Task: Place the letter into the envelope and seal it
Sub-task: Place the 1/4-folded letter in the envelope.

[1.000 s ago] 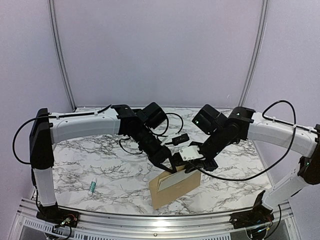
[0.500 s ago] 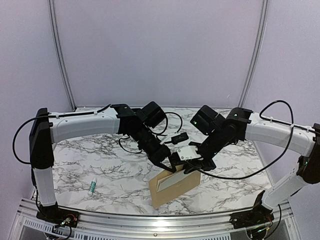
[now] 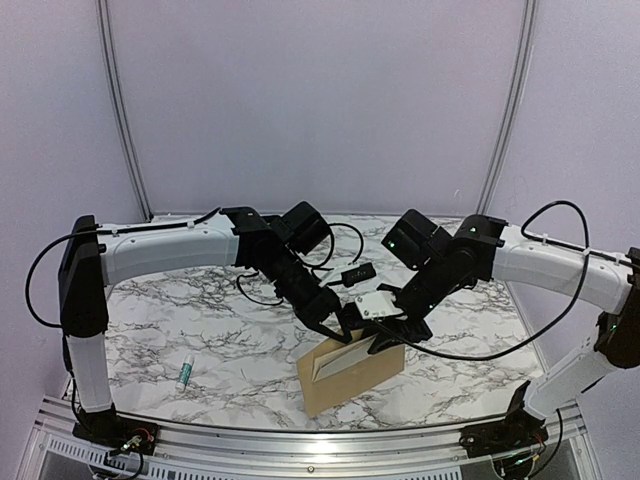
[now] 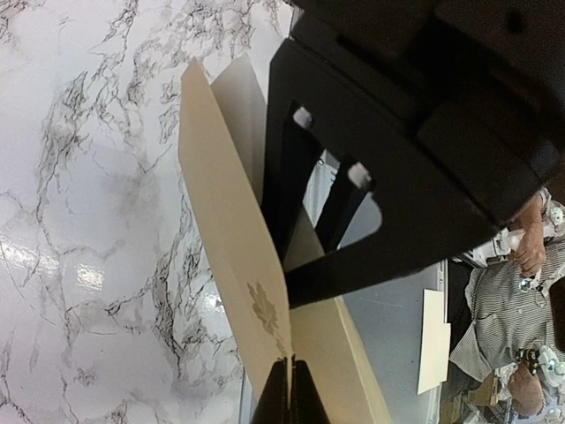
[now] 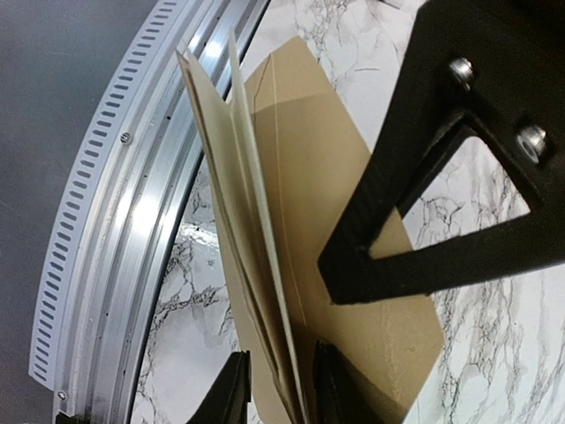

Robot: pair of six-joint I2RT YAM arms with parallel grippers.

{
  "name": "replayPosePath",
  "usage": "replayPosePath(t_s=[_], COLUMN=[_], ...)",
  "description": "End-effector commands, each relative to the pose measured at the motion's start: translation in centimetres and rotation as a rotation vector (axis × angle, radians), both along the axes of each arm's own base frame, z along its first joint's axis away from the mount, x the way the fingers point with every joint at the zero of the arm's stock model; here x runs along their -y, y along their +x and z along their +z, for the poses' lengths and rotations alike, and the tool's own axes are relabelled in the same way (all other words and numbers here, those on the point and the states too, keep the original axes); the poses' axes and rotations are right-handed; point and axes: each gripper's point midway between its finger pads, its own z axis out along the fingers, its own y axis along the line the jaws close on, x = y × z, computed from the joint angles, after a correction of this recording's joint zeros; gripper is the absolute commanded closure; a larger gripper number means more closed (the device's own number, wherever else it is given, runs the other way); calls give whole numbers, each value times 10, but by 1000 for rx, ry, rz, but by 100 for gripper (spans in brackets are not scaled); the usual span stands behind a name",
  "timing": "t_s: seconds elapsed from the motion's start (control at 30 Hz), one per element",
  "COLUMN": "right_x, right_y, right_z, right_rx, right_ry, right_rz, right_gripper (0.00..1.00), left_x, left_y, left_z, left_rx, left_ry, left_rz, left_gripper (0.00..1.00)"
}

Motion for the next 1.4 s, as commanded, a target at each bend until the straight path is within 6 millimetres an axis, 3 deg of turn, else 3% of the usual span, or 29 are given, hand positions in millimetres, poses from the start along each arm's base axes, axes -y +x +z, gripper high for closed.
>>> replayPosePath(t_s=[0.0,0.1,0.33,0.5,0.73,0.93,1.37], right_x=[-19,-23,-24,-17,-20,-23,-17], right_y=[2,-1,-4,-2,-6,-9,7], right_z=[27,29,30,27,28,24,26], right_rx=[12,-9,14,64,74,63,130], right_ry=[103,112,112,94,98,83,48], right_rz=[14,26,28,18,29,45,-19], right_gripper=[76,77,89,81,81,100,100], left_x=[2,2,4,5,9,8,7], left_y=[-5,-4,0,5,7,6,8], left_z=[11,10,9,11,13,12,10], left_rx=[-7,-4,-24,-36,-48,-57,-64], left_ry=[-45,-40,-31,-35,-48,-48,-51], left_rz=[-21,-17,11,28,36,39,50], left_gripper=[100,100,100,100,100,100,100])
